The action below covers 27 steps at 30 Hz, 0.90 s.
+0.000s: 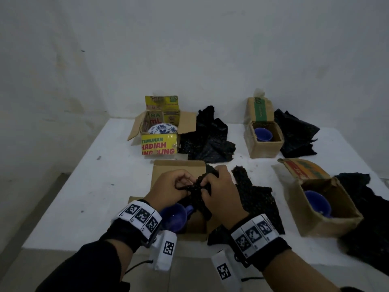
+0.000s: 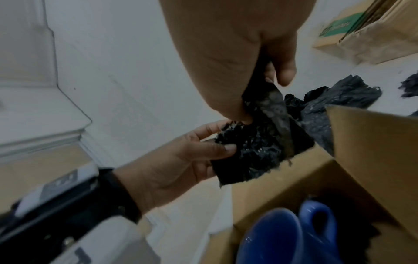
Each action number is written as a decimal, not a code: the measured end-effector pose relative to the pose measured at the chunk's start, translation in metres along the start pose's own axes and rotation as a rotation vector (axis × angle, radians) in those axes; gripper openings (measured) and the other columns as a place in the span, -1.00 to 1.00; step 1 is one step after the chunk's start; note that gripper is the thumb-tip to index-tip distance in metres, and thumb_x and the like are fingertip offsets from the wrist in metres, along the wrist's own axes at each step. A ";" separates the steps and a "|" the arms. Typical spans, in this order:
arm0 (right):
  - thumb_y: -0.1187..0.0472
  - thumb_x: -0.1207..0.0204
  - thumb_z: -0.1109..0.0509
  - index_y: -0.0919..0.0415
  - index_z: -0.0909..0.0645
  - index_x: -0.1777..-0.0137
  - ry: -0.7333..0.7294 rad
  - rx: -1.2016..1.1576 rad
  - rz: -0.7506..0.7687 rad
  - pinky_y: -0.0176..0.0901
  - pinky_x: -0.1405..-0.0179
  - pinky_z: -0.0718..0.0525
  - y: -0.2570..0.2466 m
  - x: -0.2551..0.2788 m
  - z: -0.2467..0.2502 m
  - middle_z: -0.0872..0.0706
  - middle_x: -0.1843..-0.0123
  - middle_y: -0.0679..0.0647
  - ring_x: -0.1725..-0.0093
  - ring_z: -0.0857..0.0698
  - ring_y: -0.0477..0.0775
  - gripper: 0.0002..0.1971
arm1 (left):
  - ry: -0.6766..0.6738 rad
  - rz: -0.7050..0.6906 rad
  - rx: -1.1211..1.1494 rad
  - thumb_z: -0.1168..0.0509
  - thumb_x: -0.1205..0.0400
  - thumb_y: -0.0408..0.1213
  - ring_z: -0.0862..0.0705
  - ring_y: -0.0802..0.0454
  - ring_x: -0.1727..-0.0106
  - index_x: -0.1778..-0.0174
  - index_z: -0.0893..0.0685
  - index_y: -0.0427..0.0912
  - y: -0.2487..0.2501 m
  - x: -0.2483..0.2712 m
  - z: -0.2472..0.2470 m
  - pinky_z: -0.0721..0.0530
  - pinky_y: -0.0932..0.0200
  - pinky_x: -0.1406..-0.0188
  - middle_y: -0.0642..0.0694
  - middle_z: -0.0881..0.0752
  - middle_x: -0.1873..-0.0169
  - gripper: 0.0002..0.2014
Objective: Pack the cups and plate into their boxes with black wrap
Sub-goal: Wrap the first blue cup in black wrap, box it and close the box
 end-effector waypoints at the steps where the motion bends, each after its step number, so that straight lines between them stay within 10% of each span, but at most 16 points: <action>1: 0.28 -0.15 -0.53 0.17 -0.62 0.31 0.017 0.090 0.004 -0.05 0.32 -0.62 -0.004 0.003 -0.002 -0.59 -0.06 0.20 0.05 -0.61 0.25 -0.84 | 0.005 0.003 0.006 -0.39 -0.34 -0.69 -0.74 0.08 0.12 0.20 -0.68 0.02 -0.007 0.001 -0.001 -0.71 0.24 0.07 -0.17 -0.77 0.16 -0.57; 4: 0.18 -0.07 -0.52 0.13 -0.63 0.35 -0.026 0.313 0.062 -0.01 0.16 -0.55 -0.016 0.010 -0.019 -0.67 -0.14 0.11 -0.11 -0.52 0.20 -0.84 | 0.028 -0.006 0.007 -0.34 -0.34 -0.71 -0.73 0.22 0.17 0.24 -0.67 0.00 -0.023 0.002 -0.005 -0.70 0.34 0.09 -0.07 -0.77 0.21 -0.57; 9: 0.36 0.13 -0.59 0.17 -0.46 0.35 -0.284 0.358 0.166 -0.23 0.59 -0.38 -0.016 0.024 -0.071 -0.55 0.43 0.12 0.52 -0.53 0.17 -0.60 | 0.066 -0.010 0.013 -0.30 -0.40 -0.67 -0.72 0.27 0.08 0.19 -0.65 0.00 -0.036 0.013 -0.005 -0.63 0.46 0.04 -0.02 -0.78 0.16 -0.61; 12: 0.31 -0.11 -0.36 0.20 -0.52 0.47 -0.302 0.462 0.151 -0.23 0.64 -0.38 -0.009 0.025 -0.083 -0.54 0.43 0.13 0.55 -0.53 0.15 -0.94 | 0.208 -0.002 -0.038 -0.32 -0.48 -0.56 -0.67 0.31 -0.03 0.04 -0.68 -0.05 -0.048 0.023 0.017 -0.57 0.43 -0.07 0.10 -0.75 0.04 -0.70; 14: 0.25 -0.18 -0.18 0.19 -0.54 0.49 -0.353 0.522 0.092 -0.20 0.59 -0.42 0.002 0.025 -0.096 -0.54 0.42 0.12 0.50 -0.55 0.14 -0.86 | 0.312 0.030 -0.038 -0.31 -0.55 -0.45 -0.63 0.24 -0.13 -0.06 -0.67 -0.04 -0.061 0.036 0.033 -0.56 0.29 -0.17 0.12 -0.72 -0.06 -0.74; 17: 0.16 -0.18 -0.45 0.18 -0.63 0.37 -0.422 0.637 0.084 -0.03 0.28 -0.54 0.002 0.031 -0.103 -0.62 0.28 0.15 0.27 -0.58 0.18 -0.89 | 0.362 0.069 0.042 -0.21 -0.67 -0.29 -0.58 0.17 -0.25 -0.22 -0.61 -0.07 -0.077 0.055 0.044 -0.52 0.26 -0.24 0.04 -0.67 -0.19 -0.77; 20: 0.11 -0.58 -0.15 0.19 -0.63 -0.01 -0.534 0.694 0.169 0.09 -0.07 -0.37 -0.003 0.046 -0.114 -0.61 -0.04 0.17 -0.11 -0.47 0.20 -0.75 | 0.321 0.183 0.141 0.01 -0.68 -0.05 -0.35 0.02 -0.51 -0.38 -0.49 -0.07 -0.100 0.067 0.038 -0.31 0.04 -0.53 -0.06 -0.50 -0.41 -0.59; 27: 0.15 -0.56 -0.13 0.20 -0.46 -0.21 -0.525 0.642 0.137 0.00 0.08 -0.30 -0.003 0.037 -0.106 -0.66 -0.09 0.21 -0.10 -0.53 0.23 -0.72 | 0.312 0.413 0.686 0.18 -0.75 -0.02 -0.19 0.23 -0.51 -0.53 -0.29 0.01 -0.106 0.092 0.021 -0.18 0.29 -0.35 0.23 -0.29 -0.39 -0.55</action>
Point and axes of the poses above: each hand's wrist, its own x-axis away from the middle knuckle, its own z-axis out of the back of the hand, y = z × x, the point moved 10 cm from there along -x, towards the middle knuckle
